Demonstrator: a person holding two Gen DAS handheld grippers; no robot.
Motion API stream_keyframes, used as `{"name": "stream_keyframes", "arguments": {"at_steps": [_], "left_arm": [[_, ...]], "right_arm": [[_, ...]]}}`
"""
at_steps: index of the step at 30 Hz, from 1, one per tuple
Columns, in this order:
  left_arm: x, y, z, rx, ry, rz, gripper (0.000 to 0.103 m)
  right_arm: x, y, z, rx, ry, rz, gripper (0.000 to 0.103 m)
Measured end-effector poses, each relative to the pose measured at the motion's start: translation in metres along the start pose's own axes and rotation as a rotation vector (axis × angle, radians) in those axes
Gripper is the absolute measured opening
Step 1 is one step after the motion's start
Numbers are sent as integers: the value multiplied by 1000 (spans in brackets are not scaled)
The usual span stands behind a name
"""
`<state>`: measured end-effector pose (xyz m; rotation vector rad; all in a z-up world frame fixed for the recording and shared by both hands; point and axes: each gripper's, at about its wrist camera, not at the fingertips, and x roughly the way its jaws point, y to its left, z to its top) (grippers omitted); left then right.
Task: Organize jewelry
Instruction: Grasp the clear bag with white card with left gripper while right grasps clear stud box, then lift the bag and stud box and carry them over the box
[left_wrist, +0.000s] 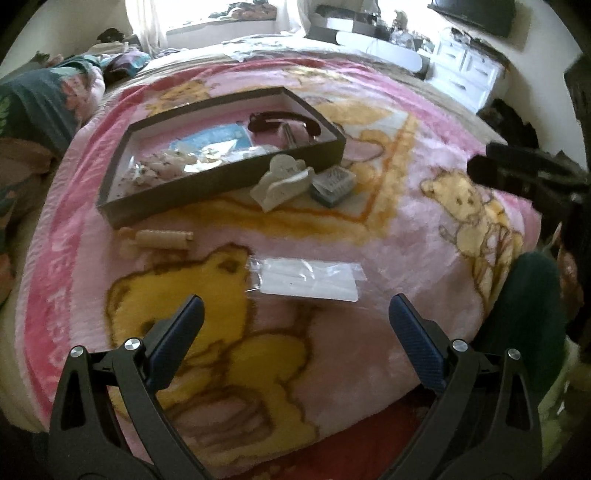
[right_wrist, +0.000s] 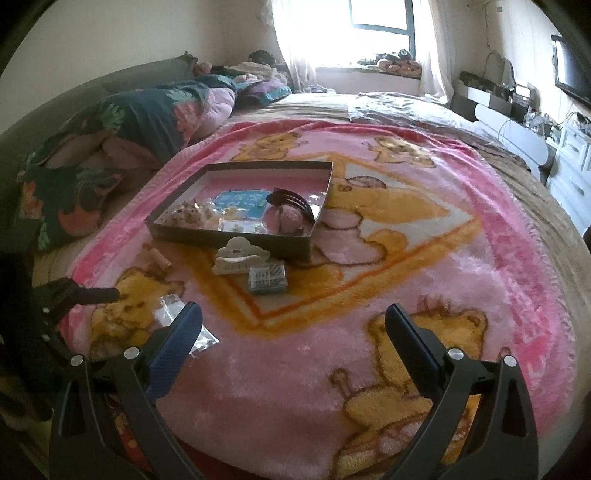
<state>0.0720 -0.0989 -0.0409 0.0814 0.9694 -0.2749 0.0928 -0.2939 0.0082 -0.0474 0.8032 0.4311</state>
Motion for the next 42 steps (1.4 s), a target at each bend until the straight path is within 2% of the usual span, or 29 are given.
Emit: {"name": "stream_keyframes", "arguments": {"at_steps": [9, 18, 22, 25, 26, 28, 32, 35, 36, 42], "left_arm": [[30, -4, 1, 18, 28, -24, 94], [47, -4, 2, 17, 35, -30, 93], [53, -5, 3, 22, 33, -27, 84], [53, -4, 4, 23, 29, -29, 82], [53, -4, 4, 23, 26, -33, 82], [53, -2, 4, 20, 25, -38, 82], [49, 2, 4, 1, 22, -59, 81], [43, 7, 5, -16, 15, -68, 80], [41, 8, 5, -22, 13, -69, 80], [31, 18, 4, -53, -4, -62, 80]], "right_arm": [[46, 0, 15, -1, 84, 15, 99], [104, 13, 19, -61, 170, 17, 99], [123, 18, 20, -71, 194, 17, 98], [134, 25, 21, -100, 206, 11, 97], [138, 27, 21, -107, 212, 12, 95], [146, 30, 21, -115, 230, 10, 83], [159, 32, 18, -115, 254, 4, 70], [159, 32, 17, -122, 249, 17, 52], [158, 31, 18, -119, 245, 23, 43], [148, 24, 12, -81, 223, 29, 43]]}}
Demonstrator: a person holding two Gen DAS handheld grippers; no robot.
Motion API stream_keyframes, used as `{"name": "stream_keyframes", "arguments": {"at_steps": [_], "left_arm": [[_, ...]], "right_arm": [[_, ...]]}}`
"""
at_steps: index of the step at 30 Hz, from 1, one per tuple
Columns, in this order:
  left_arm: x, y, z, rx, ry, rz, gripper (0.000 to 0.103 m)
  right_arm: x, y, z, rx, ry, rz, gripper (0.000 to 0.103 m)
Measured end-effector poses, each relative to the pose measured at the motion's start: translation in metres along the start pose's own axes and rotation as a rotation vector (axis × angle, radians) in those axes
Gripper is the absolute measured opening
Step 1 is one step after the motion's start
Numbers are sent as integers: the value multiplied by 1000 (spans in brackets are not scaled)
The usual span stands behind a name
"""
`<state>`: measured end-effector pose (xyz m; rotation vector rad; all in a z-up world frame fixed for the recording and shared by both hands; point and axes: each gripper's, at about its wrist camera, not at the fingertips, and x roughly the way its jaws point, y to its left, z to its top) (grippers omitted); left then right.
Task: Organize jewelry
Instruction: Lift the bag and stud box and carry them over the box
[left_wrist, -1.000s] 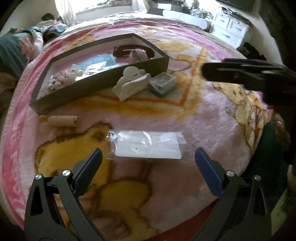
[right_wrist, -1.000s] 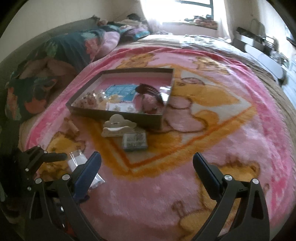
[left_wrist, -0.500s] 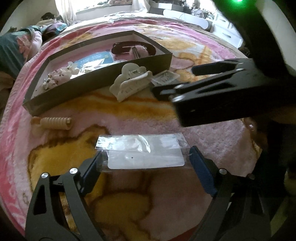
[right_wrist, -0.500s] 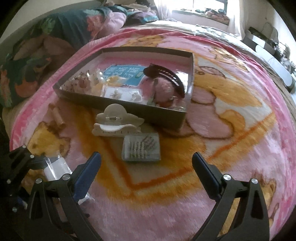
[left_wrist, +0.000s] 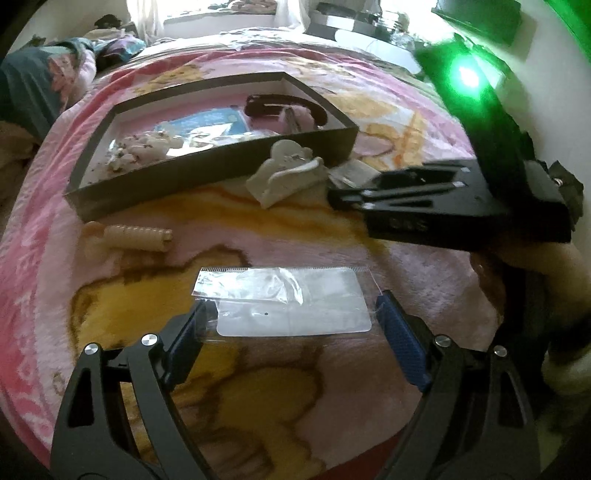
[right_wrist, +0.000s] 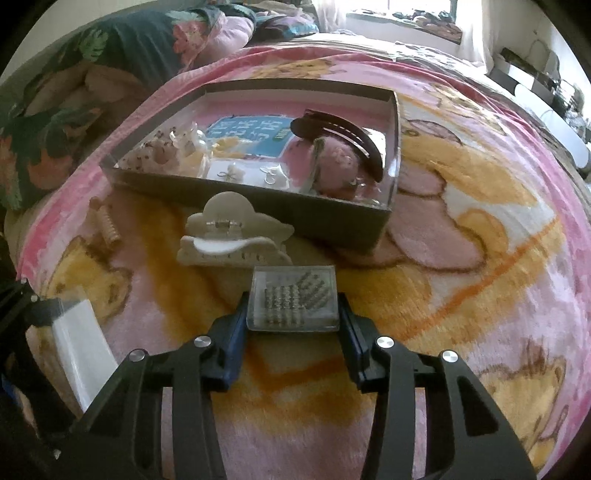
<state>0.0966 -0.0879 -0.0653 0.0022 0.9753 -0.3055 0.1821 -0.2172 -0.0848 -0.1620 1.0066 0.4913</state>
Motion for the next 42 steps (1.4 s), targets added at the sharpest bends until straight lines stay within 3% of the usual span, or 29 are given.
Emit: {"name": "stream_keyframes", "arguments": {"at_steps": [8, 17, 30, 42], "left_arm": [[-21, 27, 4, -75, -43, 30, 80], [-46, 57, 10, -158, -101, 73, 80], [-69, 92, 21, -235, -157, 117, 80], [-77, 115, 38, -267, -188, 160, 80]], "right_arm": [[-38, -7, -16, 57, -71, 36, 43], [-70, 10, -19, 36, -136, 71, 43], [-98, 43, 2, -37, -214, 109, 43], [-99, 52, 26, -76, -241, 120, 43]]}}
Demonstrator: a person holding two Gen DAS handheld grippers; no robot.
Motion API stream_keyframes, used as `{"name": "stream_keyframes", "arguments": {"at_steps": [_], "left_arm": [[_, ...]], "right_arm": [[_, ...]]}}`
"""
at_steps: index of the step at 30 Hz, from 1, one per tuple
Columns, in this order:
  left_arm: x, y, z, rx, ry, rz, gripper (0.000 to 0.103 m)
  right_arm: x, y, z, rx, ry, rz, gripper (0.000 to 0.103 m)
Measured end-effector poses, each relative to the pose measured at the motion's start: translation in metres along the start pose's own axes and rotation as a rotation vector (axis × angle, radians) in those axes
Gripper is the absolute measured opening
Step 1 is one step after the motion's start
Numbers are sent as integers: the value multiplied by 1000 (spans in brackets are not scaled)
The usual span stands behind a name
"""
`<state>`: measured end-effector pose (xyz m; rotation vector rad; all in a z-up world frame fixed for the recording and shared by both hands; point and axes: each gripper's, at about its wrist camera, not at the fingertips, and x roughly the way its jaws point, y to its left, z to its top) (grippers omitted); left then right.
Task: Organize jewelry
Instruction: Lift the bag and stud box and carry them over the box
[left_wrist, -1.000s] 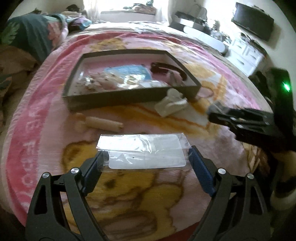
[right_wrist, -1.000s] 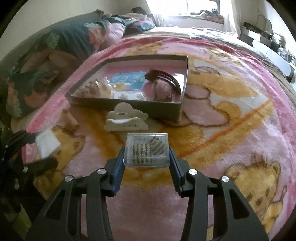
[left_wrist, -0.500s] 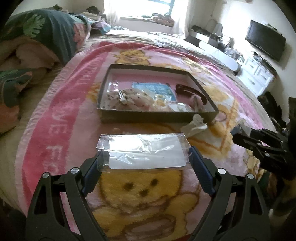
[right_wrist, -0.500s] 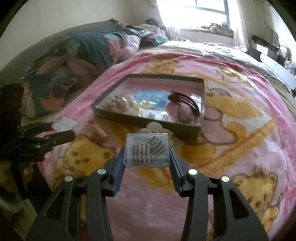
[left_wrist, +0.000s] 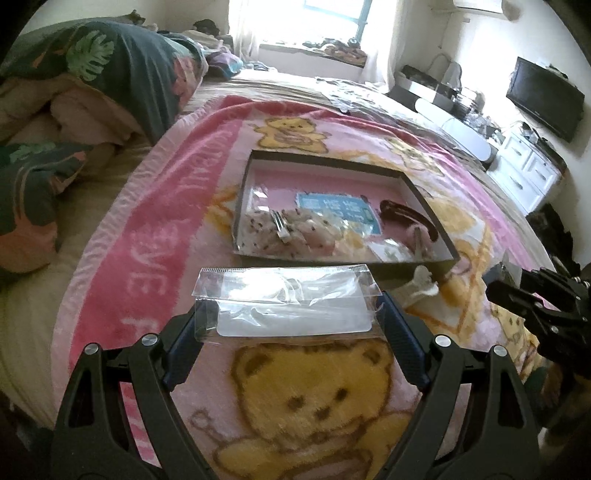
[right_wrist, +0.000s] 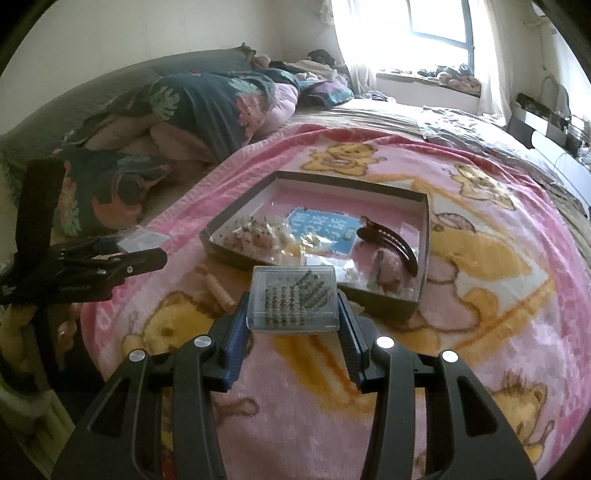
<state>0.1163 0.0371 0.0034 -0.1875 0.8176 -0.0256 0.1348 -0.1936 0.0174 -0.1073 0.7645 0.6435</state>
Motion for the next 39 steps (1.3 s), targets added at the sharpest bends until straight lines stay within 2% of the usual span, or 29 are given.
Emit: {"name": "stream_keyframes", "arguments": {"at_steps": [14, 22, 28, 39], "left_arm": [[10, -3, 43, 29, -31, 23, 80], [31, -11, 72, 58, -32, 38, 80], [54, -12, 90, 57, -1, 38, 80], [106, -18, 106, 63, 70, 57, 80]], "right_arm": [[8, -16, 41, 6, -48, -8, 43], [26, -37, 64, 25, -45, -31, 43], [38, -52, 81, 26, -49, -57, 43], [89, -56, 63, 16, 59, -39, 43]]}}
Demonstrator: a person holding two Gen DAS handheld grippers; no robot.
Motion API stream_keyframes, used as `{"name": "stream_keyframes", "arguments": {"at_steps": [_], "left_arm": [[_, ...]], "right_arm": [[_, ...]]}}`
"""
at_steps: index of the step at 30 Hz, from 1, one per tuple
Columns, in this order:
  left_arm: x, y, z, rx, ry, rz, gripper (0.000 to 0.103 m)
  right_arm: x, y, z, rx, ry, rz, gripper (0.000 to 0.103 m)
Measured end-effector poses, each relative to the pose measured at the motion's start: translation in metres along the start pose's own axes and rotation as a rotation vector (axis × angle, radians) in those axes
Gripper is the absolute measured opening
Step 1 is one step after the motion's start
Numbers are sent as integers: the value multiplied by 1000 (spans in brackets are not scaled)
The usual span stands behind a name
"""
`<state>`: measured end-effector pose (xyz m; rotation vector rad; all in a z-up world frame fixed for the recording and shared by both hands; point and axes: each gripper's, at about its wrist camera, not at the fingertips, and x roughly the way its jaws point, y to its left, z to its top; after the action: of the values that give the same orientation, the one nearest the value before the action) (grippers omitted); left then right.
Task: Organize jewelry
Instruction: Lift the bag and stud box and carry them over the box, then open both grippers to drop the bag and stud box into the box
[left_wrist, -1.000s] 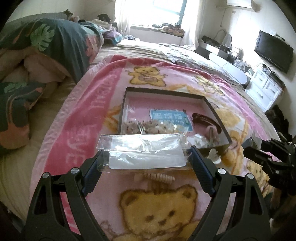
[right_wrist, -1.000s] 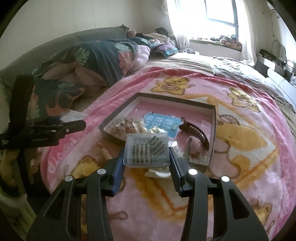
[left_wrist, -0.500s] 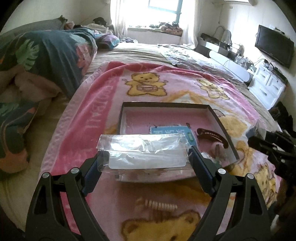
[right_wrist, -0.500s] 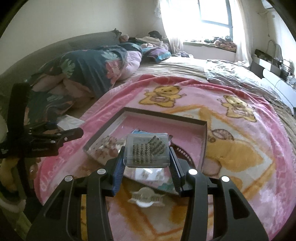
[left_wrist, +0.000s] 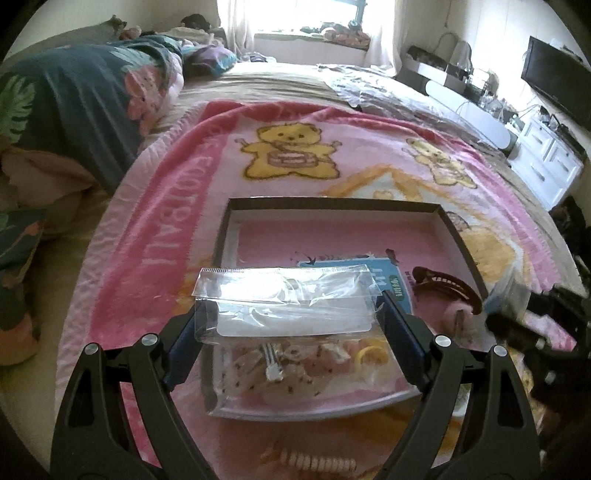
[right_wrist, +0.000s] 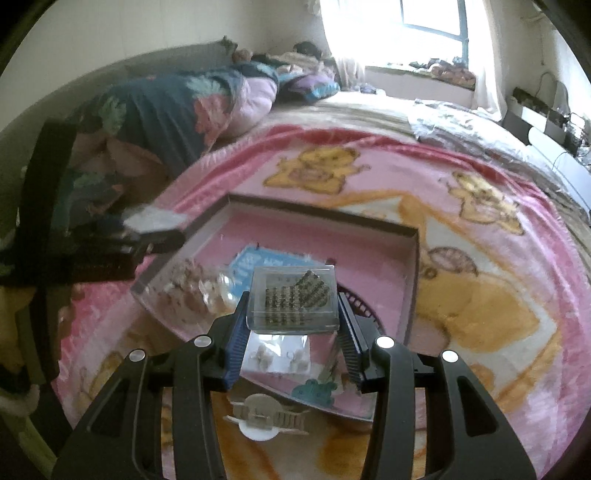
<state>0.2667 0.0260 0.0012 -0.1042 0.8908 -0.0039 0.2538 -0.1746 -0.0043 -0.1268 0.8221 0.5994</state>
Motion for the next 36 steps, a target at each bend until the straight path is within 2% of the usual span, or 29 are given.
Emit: {"name": "stream_keyframes", "arguments": {"at_steps": [10, 19, 20, 22, 26, 28, 31, 33, 36], "left_arm": [[40, -14, 5, 22, 59, 5, 80], [57, -14, 3, 19, 92, 21, 80], [58, -14, 3, 16, 95, 22, 80], [58, -13, 2, 16, 98, 26, 81], [56, -12, 1, 10, 99, 25, 83], [54, -12, 2, 10, 95, 27, 83], [48, -10, 2, 2, 90, 30, 84], [41, -9, 3, -5, 80, 26, 88], [30, -8, 5, -15, 61, 25, 92]], "right_arm": [[39, 6, -13, 3, 91, 47, 43], [47, 9, -18, 0, 111, 51, 45], [45, 9, -17, 0, 108, 52, 46], [38, 10, -15, -2, 91, 48, 58], [25, 6, -11, 2, 59, 38, 69], [18, 3, -9, 17, 44, 37, 80], [8, 0, -7, 36, 22, 39, 86], [-1, -2, -6, 46, 0, 36, 88], [-15, -3, -4, 53, -29, 31, 89]]}}
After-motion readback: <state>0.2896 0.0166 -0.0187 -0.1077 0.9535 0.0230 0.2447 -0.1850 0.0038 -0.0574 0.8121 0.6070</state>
